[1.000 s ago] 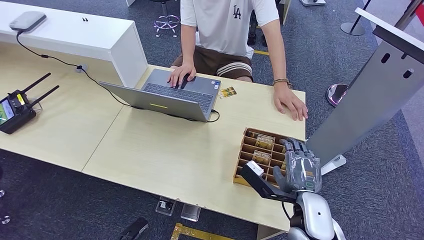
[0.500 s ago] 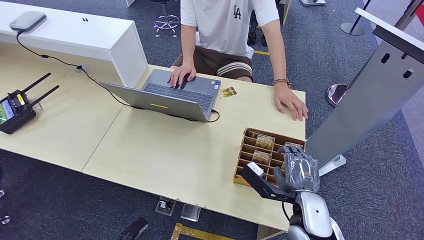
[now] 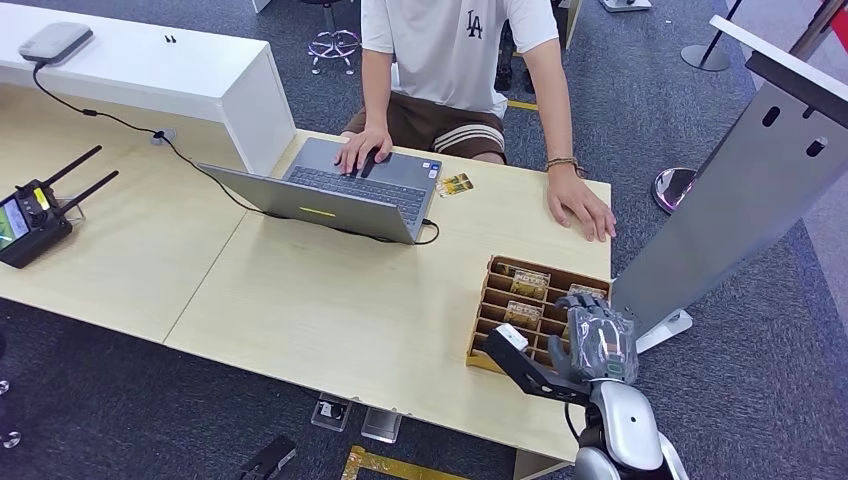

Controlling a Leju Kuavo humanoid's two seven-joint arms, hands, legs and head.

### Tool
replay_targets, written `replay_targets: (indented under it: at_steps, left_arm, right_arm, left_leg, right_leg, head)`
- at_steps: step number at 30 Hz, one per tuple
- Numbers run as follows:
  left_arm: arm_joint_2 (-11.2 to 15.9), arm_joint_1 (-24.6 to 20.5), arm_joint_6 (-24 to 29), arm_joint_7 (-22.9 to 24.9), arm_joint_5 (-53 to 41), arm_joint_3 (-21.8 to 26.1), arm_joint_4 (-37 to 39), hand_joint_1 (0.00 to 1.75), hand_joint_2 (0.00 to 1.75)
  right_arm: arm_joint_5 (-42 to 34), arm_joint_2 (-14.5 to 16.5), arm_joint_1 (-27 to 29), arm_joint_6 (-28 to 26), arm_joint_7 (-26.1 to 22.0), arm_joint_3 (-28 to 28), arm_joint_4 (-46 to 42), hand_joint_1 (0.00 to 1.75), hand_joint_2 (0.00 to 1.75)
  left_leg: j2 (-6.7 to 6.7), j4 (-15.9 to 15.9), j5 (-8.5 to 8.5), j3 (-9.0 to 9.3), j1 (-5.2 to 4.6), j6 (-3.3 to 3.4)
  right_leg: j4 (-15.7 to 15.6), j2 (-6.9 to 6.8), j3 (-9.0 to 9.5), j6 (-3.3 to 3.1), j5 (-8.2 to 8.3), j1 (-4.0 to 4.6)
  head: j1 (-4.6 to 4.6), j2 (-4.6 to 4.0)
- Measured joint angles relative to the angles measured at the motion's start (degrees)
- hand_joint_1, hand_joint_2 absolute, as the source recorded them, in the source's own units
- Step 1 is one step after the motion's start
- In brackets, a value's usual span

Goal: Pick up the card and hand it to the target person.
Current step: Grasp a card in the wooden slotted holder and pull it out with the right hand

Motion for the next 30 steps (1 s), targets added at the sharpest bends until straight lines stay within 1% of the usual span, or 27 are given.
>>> replay_targets:
  at_steps: [4, 15, 24, 30]
  left_arm:
    - [0.00, 0.08, 0.04, 0.00, 0.00, 0.00, 0.00, 0.00, 0.00]
    - [0.00, 0.26, 0.04, 0.00, -0.08, 0.00, 0.00, 0.00, 0.00]
    - [0.00, 0.36, 0.06, 0.00, -0.15, 0.00, 0.00, 0.00, 0.00]
    - [0.02, 0.34, 0.05, -0.01, -0.23, 0.00, 0.00, 0.00, 0.00]
  right_arm:
    - [-0.20, -0.15, -0.28, -0.47, 0.48, -0.40, 0.73, 0.69, 1.75]
    - [-1.11, -1.90, -0.42, -0.87, 2.41, -3.56, 1.31, 0.78, 1.75]
    - [-1.61, -3.65, 0.12, -1.00, 3.28, -6.49, 0.69, 0.80, 1.75]
    - [-1.83, -3.96, 0.69, -0.74, 2.91, -7.24, -0.14, 0.78, 1.75]
  left_leg:
    - [0.00, 0.00, 0.00, 0.00, 0.00, 0.00]
    - [0.00, 0.01, 0.00, 0.01, 0.00, 0.00]
    - [0.00, 0.01, 0.00, 0.01, 0.00, 0.00]
    - [0.01, 0.01, 0.00, 0.01, 0.00, 0.00]
  right_leg:
    - [0.00, 0.00, 0.00, 0.00, 0.00, 0.00]
    - [-0.01, 0.00, -0.01, 0.00, 0.00, 0.00]
    - [-0.01, 0.00, -0.01, 0.00, 0.00, 0.00]
    - [-0.01, 0.00, -0.01, 0.00, 0.00, 0.00]
  head:
    - [0.00, 0.00]
    - [-0.01, 0.00]
    - [-0.01, 0.00]
    - [0.00, 0.00]
